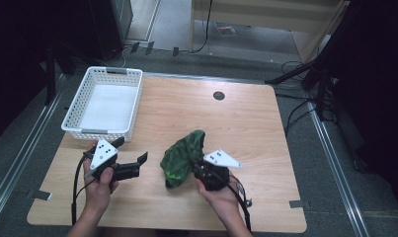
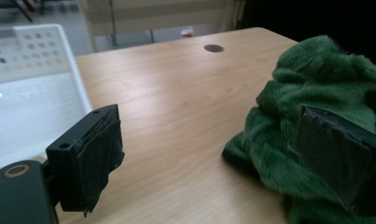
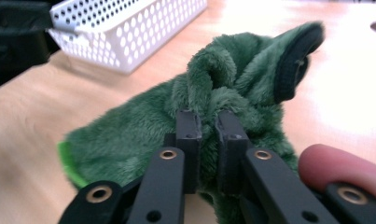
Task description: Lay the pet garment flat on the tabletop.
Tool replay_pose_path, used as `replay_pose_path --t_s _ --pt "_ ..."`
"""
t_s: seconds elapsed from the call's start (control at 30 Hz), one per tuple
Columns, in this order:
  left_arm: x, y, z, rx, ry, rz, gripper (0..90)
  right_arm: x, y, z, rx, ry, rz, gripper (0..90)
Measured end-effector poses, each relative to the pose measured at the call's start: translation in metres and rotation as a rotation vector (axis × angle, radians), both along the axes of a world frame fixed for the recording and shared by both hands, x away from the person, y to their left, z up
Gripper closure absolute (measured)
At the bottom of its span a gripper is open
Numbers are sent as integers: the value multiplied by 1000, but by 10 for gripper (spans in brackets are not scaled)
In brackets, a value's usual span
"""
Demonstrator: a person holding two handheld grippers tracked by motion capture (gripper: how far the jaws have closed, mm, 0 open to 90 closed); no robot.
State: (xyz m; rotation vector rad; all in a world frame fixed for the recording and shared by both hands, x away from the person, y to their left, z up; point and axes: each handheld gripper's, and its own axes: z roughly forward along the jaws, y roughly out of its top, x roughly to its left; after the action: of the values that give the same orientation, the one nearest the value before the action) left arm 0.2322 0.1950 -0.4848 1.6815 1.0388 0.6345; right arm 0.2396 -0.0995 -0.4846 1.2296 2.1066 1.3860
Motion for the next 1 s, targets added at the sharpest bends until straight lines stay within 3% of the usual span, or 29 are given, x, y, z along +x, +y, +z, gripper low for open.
replay_pose_path --t_s 0.07,0.1,0.17,0.2,0.27,0.37,0.43,0.5,0.53,0.6,0.67,0.7,0.77,0.8,0.83,1.0 --pt "-2 -2 -3 -3 10 -14 82 -6 -2 -4 0 4 -9 787" --pt "-8 -6 -12 -7 33 -43 81 -16 -13 -16 0 5 -12 660" --pt "-10 -9 -19 0 51 -51 82 -17 -22 -20 31 42 13 534" --pt "-10 -10 -22 -10 66 -56 82 -17 -26 -19 28 39 20 494" --pt "-9 -10 -26 -18 78 -58 82 -20 -35 -11 7 -17 12 445" --pt "-7 -10 -28 -14 81 -56 82 -23 -40 -3 50 -34 53 362" --pt "-7 -9 -28 -18 82 -53 82 -26 -33 -5 22 -44 101 336" --pt "-7 -7 -27 -23 83 -50 82 -31 -22 -10 4 -25 169 294" --pt "-7 -7 -27 -23 83 -50 82 -31 -22 -10 4 -25 169 294" --pt "-7 -4 -27 -24 82 -41 82 -38 1 -20 -79 -23 234 270" --pt "-7 -3 -27 -29 83 -37 82 -39 13 -28 -133 -8 247 299" --pt "-7 -2 -27 -28 83 -34 82 -39 18 -32 -160 1 242 362" --pt "-7 -1 -27 -35 84 -30 82 -38 24 -37 -215 -13 235 706" --pt "-7 -1 -27 -35 84 -30 82 -38 24 -37 -215 -13 235 706" --pt "-7 0 -26 -43 85 -26 82 -34 25 -36 -211 5 221 795" --pt "-6 1 -24 -60 87 -23 82 -17 19 -17 -154 -12 196 822"
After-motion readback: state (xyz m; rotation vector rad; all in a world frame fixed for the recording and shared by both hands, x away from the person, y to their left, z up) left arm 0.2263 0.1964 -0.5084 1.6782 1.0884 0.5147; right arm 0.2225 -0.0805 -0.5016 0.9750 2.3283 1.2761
